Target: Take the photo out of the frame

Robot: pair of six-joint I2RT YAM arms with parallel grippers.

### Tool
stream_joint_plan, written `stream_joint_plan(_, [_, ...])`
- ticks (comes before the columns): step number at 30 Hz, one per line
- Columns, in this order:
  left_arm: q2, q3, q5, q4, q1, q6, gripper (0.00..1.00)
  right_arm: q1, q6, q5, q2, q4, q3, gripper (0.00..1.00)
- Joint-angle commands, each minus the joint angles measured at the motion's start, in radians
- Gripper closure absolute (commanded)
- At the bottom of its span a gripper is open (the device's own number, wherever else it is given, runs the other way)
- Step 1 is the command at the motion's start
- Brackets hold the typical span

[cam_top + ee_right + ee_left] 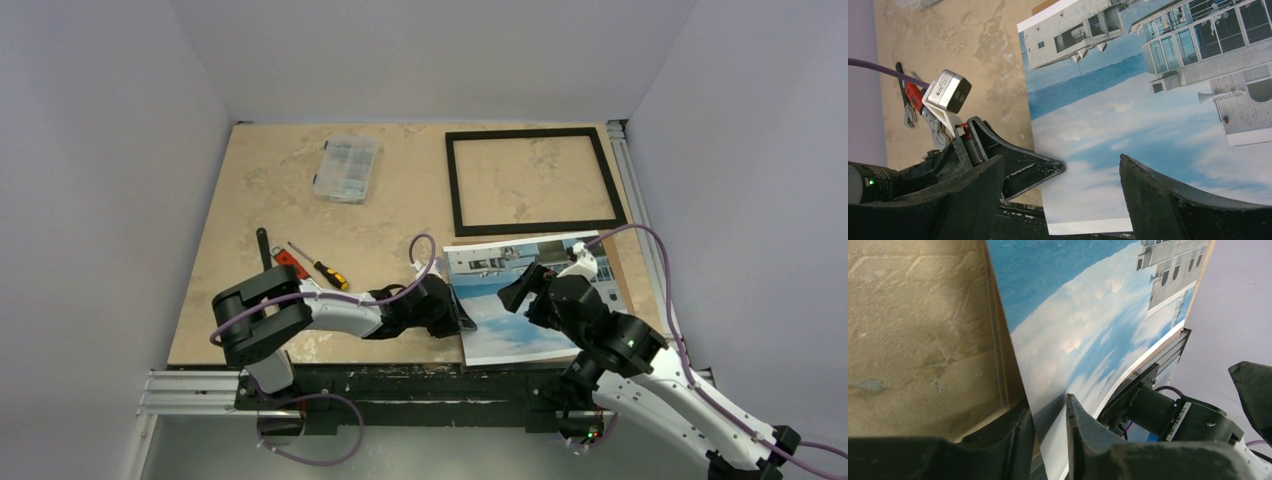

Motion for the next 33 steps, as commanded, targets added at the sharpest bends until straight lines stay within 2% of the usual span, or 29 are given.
stream_joint_plan(1, [-0.035, 0.005, 0.010, 0.005, 0.012, 0.053, 0.67, 0.003, 0.000, 0.006, 0.001, 0.029, -0.010, 0.18])
stream_joint_plan(5, [-0.082, -0.018, 0.028, -0.041, 0.026, 0.076, 0.49, 0.003, 0.000, 0.001, 0.009, 0.029, -0.009, 0.18])
stream_joint_plan(9, [-0.185, -0.061, 0.023, -0.153, 0.085, 0.155, 0.37, 0.003, -0.006, 0.001, 0.012, 0.027, -0.005, 0.18])
stream_joint_plan(14, [-0.405, -0.071, -0.019, -0.366, 0.202, 0.341, 0.31, 0.004, -0.024, 0.008, 0.027, 0.004, 0.040, 0.16])
stream_joint_plan(19, [-0.663, 0.053, -0.143, -0.615, 0.284, 0.571, 0.29, 0.003, -0.085, 0.034, 0.042, -0.029, 0.113, 0.13])
stream_joint_plan(24, [-0.841, 0.306, -0.365, -0.849, 0.305, 0.781, 0.25, 0.003, -0.186, 0.107, 0.066, -0.073, 0.247, 0.06])
stream_joint_plan(29, [-0.963, 0.480, -0.527, -0.906, 0.307, 0.945, 0.18, 0.003, -0.292, 0.148, 0.058, -0.067, 0.396, 0.01])
stream_joint_plan(33, [-1.081, 0.538, -0.599, -0.835, 0.308, 1.062, 0.14, 0.003, -0.376, 0.171, 0.033, -0.036, 0.519, 0.01])
